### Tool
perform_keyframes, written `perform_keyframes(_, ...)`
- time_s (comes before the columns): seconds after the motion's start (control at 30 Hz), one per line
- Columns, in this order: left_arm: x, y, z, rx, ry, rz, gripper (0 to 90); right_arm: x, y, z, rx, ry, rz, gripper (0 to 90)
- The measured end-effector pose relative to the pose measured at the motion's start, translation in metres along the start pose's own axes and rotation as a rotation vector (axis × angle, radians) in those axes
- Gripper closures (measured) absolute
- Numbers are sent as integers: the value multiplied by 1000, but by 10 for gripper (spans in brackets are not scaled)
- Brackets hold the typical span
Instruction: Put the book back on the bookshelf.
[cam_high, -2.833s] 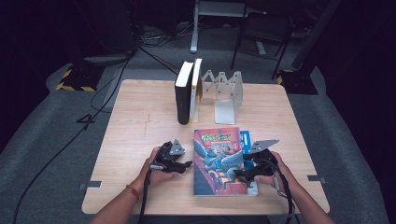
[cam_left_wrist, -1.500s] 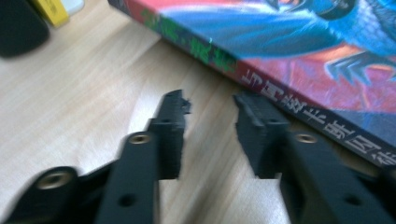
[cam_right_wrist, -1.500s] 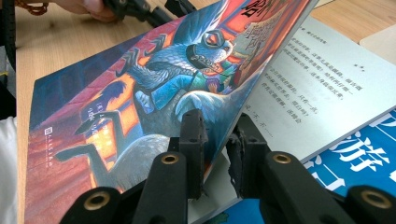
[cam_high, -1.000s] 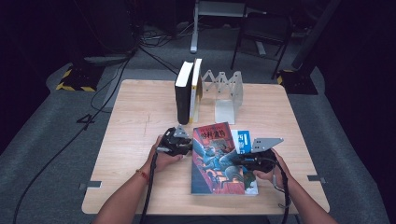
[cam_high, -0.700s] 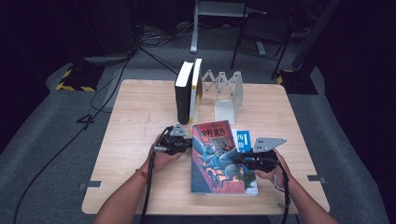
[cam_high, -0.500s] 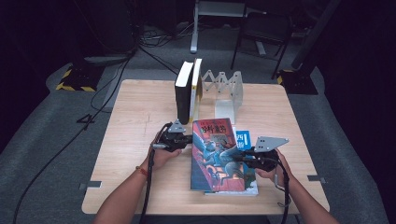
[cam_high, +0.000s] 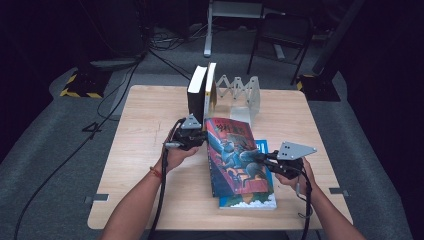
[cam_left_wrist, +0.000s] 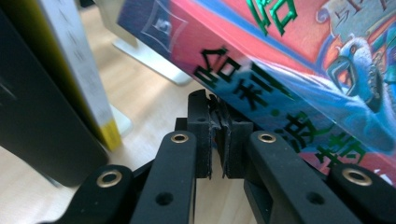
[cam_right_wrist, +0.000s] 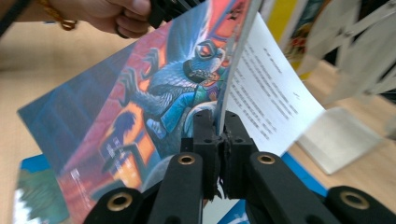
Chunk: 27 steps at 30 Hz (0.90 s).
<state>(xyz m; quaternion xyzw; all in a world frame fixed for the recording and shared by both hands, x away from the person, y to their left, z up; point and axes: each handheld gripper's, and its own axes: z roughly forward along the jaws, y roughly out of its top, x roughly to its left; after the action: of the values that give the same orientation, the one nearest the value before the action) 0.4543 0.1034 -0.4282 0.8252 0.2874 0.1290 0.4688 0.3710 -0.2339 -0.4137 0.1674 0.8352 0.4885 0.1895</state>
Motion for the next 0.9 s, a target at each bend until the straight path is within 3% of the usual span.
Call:
perform_keyframes(0.1,1,14,-5,-2,38,5,858,-1,2,-2,-8,-48,-3,873)
perform_keyframes(0.23,-1,25,-7,-14,60,12,878,-2,2,-4,-29,-87,-6,874)
perform_keyframes(0.33,-1,34,-10,-37,63,15,879,-2,3,-6,-45,-105,-18,874)
perform_keyframes(0.57,-5,55,-17,-94,22,33,888,-4,3,-9,-93,-124,-44,870)
perform_keyframes(0.63,-8,56,-21,-106,6,47,887,-4,1,-11,-110,-123,-47,870)
perform_keyframes(0.9,-13,36,-27,-137,-56,2,885,17,-11,-24,-161,-113,-68,872)
